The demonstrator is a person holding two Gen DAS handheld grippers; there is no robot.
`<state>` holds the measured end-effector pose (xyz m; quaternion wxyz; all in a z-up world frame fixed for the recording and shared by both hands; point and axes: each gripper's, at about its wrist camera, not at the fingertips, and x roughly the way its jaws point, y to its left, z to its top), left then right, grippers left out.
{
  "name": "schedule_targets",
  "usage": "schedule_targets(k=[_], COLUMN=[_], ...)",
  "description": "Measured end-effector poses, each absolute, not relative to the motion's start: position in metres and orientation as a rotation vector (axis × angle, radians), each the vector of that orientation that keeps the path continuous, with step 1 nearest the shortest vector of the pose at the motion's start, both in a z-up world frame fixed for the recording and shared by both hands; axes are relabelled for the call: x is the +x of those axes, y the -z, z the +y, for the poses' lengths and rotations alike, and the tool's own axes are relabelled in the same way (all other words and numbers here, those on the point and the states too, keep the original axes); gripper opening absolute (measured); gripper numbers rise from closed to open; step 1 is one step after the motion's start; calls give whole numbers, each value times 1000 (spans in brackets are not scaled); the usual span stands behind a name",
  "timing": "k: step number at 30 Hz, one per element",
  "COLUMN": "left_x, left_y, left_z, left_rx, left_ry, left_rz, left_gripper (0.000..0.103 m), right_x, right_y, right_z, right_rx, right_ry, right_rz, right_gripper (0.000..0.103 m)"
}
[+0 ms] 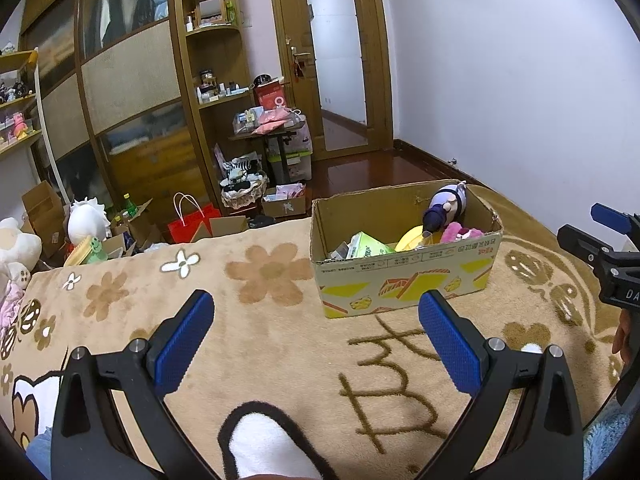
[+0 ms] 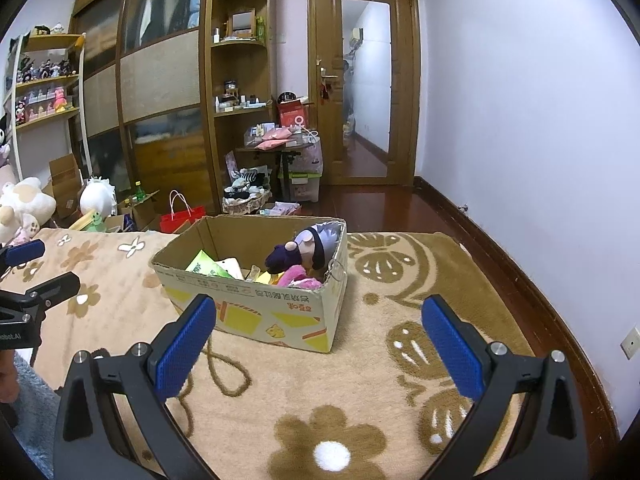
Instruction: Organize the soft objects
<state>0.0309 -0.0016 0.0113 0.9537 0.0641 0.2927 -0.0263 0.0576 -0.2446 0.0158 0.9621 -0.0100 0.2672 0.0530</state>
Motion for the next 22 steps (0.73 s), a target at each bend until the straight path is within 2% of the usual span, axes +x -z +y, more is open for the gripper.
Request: schedule_targets(k=[22], left_x=[31], left_y=[-13], left_z=[2], left_rx=[125], left_ry=[49], left_rz=[597], left_gripper=[101], right_x=[55], right_y=[-23], right_z=[-251], right_rx=[-6], right_ry=[-102], right_rz=[528], right_gripper=[103])
